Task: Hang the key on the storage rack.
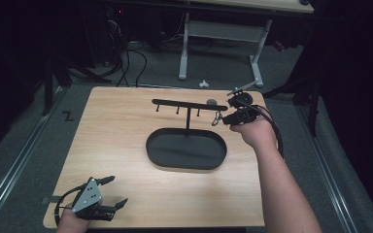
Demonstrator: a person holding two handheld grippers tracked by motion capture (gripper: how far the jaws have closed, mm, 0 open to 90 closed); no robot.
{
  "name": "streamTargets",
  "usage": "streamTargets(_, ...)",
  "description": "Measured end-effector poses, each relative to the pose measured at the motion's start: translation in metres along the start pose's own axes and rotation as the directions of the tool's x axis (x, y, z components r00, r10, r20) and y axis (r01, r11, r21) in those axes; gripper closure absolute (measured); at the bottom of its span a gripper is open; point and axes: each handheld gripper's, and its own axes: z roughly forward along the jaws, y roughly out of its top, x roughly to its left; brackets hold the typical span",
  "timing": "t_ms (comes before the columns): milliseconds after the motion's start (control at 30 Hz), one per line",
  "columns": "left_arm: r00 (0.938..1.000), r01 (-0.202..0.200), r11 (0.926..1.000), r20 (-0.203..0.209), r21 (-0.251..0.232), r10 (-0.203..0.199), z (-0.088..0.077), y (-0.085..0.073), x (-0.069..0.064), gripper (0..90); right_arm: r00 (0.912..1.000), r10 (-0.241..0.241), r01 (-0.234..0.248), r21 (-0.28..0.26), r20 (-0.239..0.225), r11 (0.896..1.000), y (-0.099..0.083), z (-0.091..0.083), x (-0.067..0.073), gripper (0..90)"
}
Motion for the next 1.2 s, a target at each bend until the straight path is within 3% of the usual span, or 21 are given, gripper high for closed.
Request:
streamTargets(400, 1.0, -0.004, 1.0, 0.004, 0.005, 0.004, 0.001, 0.0, -0.001, 15.3, 1.0, -0.006, 0.006, 0.005, 0.002, 1.0, -0.013, 0.008, 0.001, 52.6)
streamTargets(667, 1.0, -0.005, 1.0, 0.003, 0.005, 0.005, 0.003, 0.0, -0.001, 15.3, 0.9999, 0.014, -0.015, 0.024, 0.009, 1.0, -0.025, 0.013, 0.001, 28.5)
streamTargets(900, 1.0, -0.006, 1.0, 0.004, 0.006, 0.006, 0.003, 0.0, -0.001, 15.3, 0.9999, -0.011, 0.011, 0.044, 0.004, 0.999, -0.038, 0.018, 0.003, 15.6)
streamTargets(1200, 1.0, -0.003, 1.0, 0.004, 0.008, 0.003, 0.004, 0.0, -0.001, 15.3, 0.9999, 0.011, -0.01, 0.058, -0.007, 0.998, -0.057, 0.023, 0.005, 14.1)
